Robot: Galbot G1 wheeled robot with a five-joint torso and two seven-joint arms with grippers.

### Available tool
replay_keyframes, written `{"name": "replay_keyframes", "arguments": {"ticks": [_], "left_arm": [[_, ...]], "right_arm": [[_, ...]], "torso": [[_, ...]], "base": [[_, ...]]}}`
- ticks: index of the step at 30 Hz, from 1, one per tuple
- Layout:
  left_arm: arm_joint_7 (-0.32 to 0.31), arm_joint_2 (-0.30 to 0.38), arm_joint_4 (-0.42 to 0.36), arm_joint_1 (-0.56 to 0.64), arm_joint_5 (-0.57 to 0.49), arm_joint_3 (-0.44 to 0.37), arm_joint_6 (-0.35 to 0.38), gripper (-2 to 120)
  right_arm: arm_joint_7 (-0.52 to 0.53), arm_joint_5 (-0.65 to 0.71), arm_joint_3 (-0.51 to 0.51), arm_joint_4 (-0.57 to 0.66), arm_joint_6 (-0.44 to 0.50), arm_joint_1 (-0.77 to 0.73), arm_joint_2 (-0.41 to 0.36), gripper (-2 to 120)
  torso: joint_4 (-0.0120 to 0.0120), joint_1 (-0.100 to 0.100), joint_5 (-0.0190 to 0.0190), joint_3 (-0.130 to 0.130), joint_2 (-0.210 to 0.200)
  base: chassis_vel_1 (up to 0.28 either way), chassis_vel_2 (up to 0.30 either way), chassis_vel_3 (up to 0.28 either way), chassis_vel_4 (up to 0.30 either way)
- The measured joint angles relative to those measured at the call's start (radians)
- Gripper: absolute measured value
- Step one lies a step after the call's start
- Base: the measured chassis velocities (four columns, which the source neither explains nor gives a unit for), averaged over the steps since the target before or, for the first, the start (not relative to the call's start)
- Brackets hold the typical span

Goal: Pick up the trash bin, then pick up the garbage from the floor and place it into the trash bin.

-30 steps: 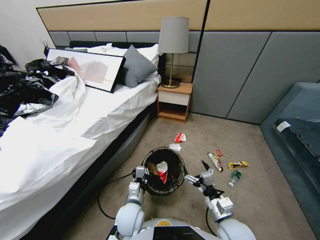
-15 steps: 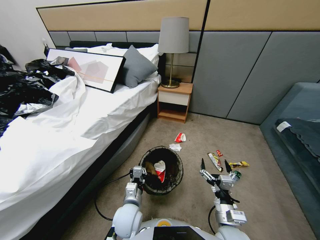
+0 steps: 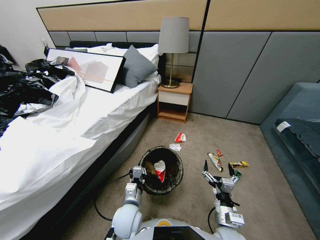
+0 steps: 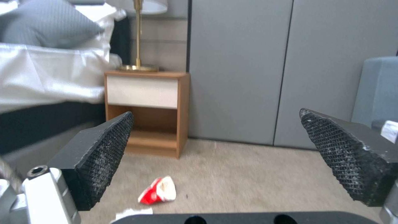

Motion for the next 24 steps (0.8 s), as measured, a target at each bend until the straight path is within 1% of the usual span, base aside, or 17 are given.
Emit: {"name": "replay_keyframes", "arguments": {"ticks": [4, 19, 24], "left_arm": [[0.0, -0.002, 0.001, 0.0, 0.003, 0.002, 0.0, 1], [0.0, -0.005, 0.002, 0.003, 0.009, 0.005, 0.0, 1], [0.001, -0.007, 0.004, 0.003, 0.01, 0.007, 0.0, 1]], "right_arm": [[-0.005, -0.007, 0.012, -0.002, 0.02, 0.012, 0.0, 100], [-0.005, -0.012, 0.002, -0.022, 0.017, 0.026, 0.002, 100], [-0.006, -0.008, 0.001, -0.024, 0.016, 0.026, 0.002, 100]], "torso": [[0.0001, 0.0, 0.0, 0.0, 0.0], [0.0, 0.0, 0.0001, 0.0, 0.0], [0.0, 0.0, 0.0, 0.0, 0.0]], "base": [[0.0, 0.0, 0.0, 0.0], [0.0, 0.0, 0.0, 0.0], [-0.048, 0.077, 0.076, -0.058]]}}
